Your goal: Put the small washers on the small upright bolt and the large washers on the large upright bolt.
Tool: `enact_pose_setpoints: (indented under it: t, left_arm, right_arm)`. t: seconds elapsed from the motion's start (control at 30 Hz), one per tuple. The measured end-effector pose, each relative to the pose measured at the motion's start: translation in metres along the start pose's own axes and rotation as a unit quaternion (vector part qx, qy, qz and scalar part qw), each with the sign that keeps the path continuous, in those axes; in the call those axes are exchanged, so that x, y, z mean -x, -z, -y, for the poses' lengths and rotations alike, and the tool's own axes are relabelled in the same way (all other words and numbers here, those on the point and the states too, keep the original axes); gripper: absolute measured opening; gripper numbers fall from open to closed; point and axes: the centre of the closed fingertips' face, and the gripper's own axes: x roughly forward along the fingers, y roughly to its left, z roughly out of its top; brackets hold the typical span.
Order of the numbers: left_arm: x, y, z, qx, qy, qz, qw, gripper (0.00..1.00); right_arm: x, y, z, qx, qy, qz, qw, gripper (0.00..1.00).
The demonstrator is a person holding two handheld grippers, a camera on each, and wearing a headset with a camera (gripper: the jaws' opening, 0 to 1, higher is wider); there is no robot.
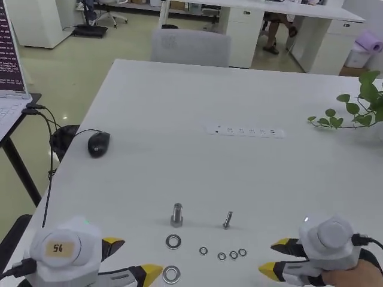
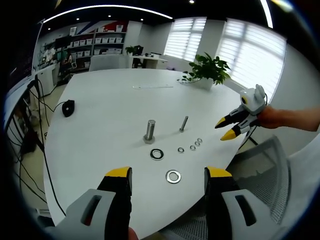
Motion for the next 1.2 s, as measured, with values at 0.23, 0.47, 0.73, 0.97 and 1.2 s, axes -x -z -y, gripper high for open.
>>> enact_pose_setpoints:
  t: [0.23, 0.47, 0.73, 0.97, 1.2]
  left_arm:
    - [0.003, 0.000, -0.004, 0.002, -0.006, 0.001, 1.0000, 0.58]
    - [0.004, -0.001, -0.007, 0.005, -0.009, 0.000, 0.9999, 0.57]
    - [0.005, -0.002, -0.009, 0.005, -0.013, 0.000, 0.9999, 0.57]
    - [0.005, 0.000, -0.007, 0.008, -0.013, -0.002, 0.9999, 0.57]
    - [0.000, -0.003, -0.003, 0.006, -0.008, -0.001, 0.9999, 0.57]
  right_arm:
    - [-0.023, -0.005, 0.008, 0.042, -0.022, -0.035, 0.9983, 0.30]
    - [-0.046, -0.002, 0.006, 0.091, -0.050, -0.075, 0.9917, 0.25]
    - [-0.060, -0.004, 0.006, 0.137, -0.064, -0.094, 0.9840, 0.20]
    - [-0.059, -0.003, 0.005, 0.174, -0.077, -0.118, 0.9747, 0.20]
    - [-0.061, -0.004, 0.000, 0.195, -0.078, -0.136, 0.9683, 0.15]
